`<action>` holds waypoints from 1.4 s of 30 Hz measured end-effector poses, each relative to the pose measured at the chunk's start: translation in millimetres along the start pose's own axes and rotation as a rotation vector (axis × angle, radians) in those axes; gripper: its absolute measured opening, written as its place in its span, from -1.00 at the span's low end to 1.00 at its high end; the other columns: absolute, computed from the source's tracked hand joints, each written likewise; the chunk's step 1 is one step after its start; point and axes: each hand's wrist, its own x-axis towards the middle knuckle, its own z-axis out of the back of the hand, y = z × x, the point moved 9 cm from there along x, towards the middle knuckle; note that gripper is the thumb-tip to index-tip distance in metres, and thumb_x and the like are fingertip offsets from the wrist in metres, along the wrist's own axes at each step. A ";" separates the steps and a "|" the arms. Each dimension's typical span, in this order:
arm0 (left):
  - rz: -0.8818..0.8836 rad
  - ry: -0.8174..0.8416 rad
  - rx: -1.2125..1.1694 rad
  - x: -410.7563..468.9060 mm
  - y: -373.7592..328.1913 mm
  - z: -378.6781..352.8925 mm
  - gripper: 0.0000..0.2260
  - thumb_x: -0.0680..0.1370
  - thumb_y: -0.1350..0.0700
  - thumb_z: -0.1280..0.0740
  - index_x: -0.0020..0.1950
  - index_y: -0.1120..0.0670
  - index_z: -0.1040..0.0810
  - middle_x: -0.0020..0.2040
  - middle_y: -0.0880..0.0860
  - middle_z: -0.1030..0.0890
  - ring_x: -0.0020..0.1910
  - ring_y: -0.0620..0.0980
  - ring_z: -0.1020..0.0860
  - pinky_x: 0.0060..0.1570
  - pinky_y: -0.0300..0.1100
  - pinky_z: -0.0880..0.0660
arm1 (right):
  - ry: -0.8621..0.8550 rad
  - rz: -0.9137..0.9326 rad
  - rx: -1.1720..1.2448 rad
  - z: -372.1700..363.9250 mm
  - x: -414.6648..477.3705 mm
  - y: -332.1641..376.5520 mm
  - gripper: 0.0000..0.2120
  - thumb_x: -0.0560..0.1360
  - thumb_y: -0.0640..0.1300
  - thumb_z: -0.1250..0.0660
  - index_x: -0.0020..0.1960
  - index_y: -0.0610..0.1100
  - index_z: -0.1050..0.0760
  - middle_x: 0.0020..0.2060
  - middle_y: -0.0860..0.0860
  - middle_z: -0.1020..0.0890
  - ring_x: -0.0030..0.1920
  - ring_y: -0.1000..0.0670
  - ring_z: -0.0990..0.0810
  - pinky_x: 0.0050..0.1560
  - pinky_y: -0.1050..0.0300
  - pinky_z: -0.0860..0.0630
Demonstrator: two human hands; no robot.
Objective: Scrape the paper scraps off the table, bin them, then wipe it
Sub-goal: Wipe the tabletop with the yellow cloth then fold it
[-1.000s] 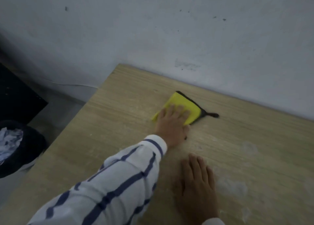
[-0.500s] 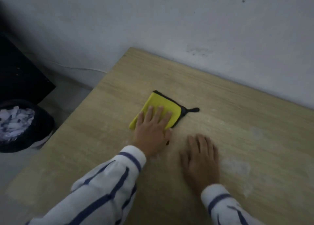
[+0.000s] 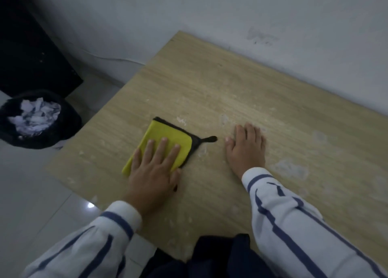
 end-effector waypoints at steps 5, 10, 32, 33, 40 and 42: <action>0.398 -0.058 -0.036 -9.7 118.2 18.9 -0.46 0.56 -0.27 0.10 0.52 -0.16 0.07 0.55 0.01 0.10 0.51 0.14 0.13 0.43 0.20 0.11 | -0.020 0.036 0.018 -4.1 -12.3 11.9 -0.56 0.57 0.03 -0.04 0.37 -0.16 -0.24 0.45 -0.18 -0.19 0.46 -0.22 -0.06 0.45 -0.16 0.03; 0.345 -0.038 -0.056 -12.1 79.6 10.7 -0.46 0.57 -0.24 0.10 0.52 -0.14 0.07 0.55 0.01 0.10 0.51 0.12 0.14 0.43 0.20 0.13 | 0.022 0.105 0.060 -11.1 -35.4 22.1 -0.58 0.58 0.01 -0.05 0.37 -0.17 -0.24 0.45 -0.19 -0.18 0.47 -0.21 -0.04 0.46 -0.14 0.05; -0.222 0.142 -0.061 -54.4 -163.7 -36.6 -0.43 0.58 -0.23 0.07 0.53 -0.08 0.11 0.54 -0.01 0.18 0.50 0.09 0.23 0.43 0.12 0.22 | 0.033 0.116 0.240 34.0 -129.8 -37.5 -0.61 0.57 -0.18 -0.11 0.38 -0.21 -0.24 0.42 -0.19 -0.23 0.45 -0.19 -0.11 0.45 -0.10 -0.12; -0.236 0.152 -0.118 -51.6 -164.6 -32.8 -0.45 0.60 -0.16 0.02 0.54 -0.03 0.06 0.55 0.01 0.14 0.51 0.07 0.19 0.44 0.08 0.18 | 0.022 0.118 0.241 34.7 -132.6 -36.8 -0.62 0.57 -0.18 -0.11 0.37 -0.23 -0.26 0.41 -0.19 -0.25 0.45 -0.19 -0.12 0.44 -0.10 -0.13; 0.006 -0.041 -0.238 -27.2 -92.7 0.1 -0.54 0.62 0.08 -0.01 0.53 0.04 -0.03 0.55 0.06 0.02 0.51 0.05 0.11 0.45 0.03 0.13 | 0.097 0.202 0.267 15.1 -138.8 12.3 -0.59 0.60 -0.08 -0.08 0.41 -0.19 -0.20 0.49 -0.16 -0.08 0.49 -0.18 0.04 0.47 -0.15 0.01; 0.035 -0.023 -0.212 -19.5 -82.9 -4.3 -0.55 0.64 0.03 0.04 0.53 0.03 -0.02 0.55 0.05 0.04 0.51 0.05 0.14 0.45 0.04 0.18 | 0.147 0.225 0.204 -2.7 -139.4 27.6 -0.50 0.60 0.06 -0.02 0.48 -0.08 -0.06 0.52 -0.10 0.04 0.50 -0.18 0.14 0.47 -0.18 0.16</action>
